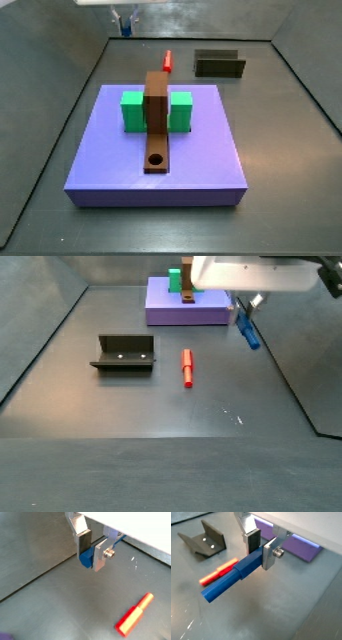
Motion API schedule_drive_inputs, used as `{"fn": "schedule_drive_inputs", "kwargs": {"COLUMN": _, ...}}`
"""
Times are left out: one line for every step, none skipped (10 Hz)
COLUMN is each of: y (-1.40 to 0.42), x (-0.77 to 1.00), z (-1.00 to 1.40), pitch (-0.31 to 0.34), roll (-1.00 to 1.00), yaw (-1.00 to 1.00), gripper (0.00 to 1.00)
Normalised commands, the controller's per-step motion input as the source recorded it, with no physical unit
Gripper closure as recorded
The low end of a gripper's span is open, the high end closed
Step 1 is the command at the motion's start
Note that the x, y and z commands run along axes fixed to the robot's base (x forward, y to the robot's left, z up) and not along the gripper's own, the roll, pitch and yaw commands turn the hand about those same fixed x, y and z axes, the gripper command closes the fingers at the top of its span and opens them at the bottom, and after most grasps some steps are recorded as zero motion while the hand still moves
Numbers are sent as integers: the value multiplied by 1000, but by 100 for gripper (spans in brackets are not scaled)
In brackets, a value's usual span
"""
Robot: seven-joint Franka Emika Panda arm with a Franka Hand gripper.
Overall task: Pick up the blue object. Move up. Place the blue object on the fixture. Regrasp the blue object. Move to above the board. Insert the blue object.
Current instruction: Place the blue object on the fixture.
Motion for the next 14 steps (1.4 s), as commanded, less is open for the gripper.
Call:
{"fn": "schedule_drive_inputs", "kwargs": {"y": -406, "x": 180, "z": 366, "pitch": 123, "roll": -1000, "yaw": 183, "gripper": 100}}
{"fn": "schedule_drive_inputs", "kwargs": {"y": -443, "x": 111, "z": 403, "pitch": 89, "roll": -1000, "yaw": 191, "gripper": 100}}
{"fn": "schedule_drive_inputs", "kwargs": {"y": -451, "x": 57, "z": 369, "pitch": 69, "roll": -926, "yaw": 166, "gripper": 100}}
{"fn": "schedule_drive_inputs", "kwargs": {"y": -406, "x": 143, "z": 366, "pitch": 80, "roll": -871, "yaw": 63, "gripper": 100}}
{"fn": "schedule_drive_inputs", "kwargs": {"y": 0, "x": 637, "z": 111, "pitch": 0, "roll": -917, "yaw": -403, "gripper": 100}}
{"fn": "schedule_drive_inputs", "kwargs": {"y": 0, "x": 634, "z": 0, "pitch": 0, "roll": -874, "yaw": -454, "gripper": 100}}
{"fn": "schedule_drive_inputs", "kwargs": {"y": 54, "x": 780, "z": -63, "pitch": 0, "roll": -866, "yaw": -391, "gripper": 100}}
{"fn": "schedule_drive_inputs", "kwargs": {"y": 51, "x": 837, "z": -77, "pitch": -6, "roll": -900, "yaw": -331, "gripper": 100}}
{"fn": "schedule_drive_inputs", "kwargs": {"y": 31, "x": 843, "z": -63, "pitch": -11, "roll": -909, "yaw": -309, "gripper": 100}}
{"fn": "schedule_drive_inputs", "kwargs": {"y": 0, "x": 869, "z": -31, "pitch": 0, "roll": -906, "yaw": -277, "gripper": 100}}
{"fn": "schedule_drive_inputs", "kwargs": {"y": 0, "x": 880, "z": -20, "pitch": 0, "roll": -889, "yaw": -263, "gripper": 100}}
{"fn": "schedule_drive_inputs", "kwargs": {"y": 0, "x": 883, "z": -23, "pitch": 0, "roll": -877, "yaw": -269, "gripper": 100}}
{"fn": "schedule_drive_inputs", "kwargs": {"y": 117, "x": 843, "z": -77, "pitch": 6, "roll": -694, "yaw": -249, "gripper": 100}}
{"fn": "schedule_drive_inputs", "kwargs": {"y": 209, "x": 674, "z": -163, "pitch": 17, "roll": -511, "yaw": -129, "gripper": 100}}
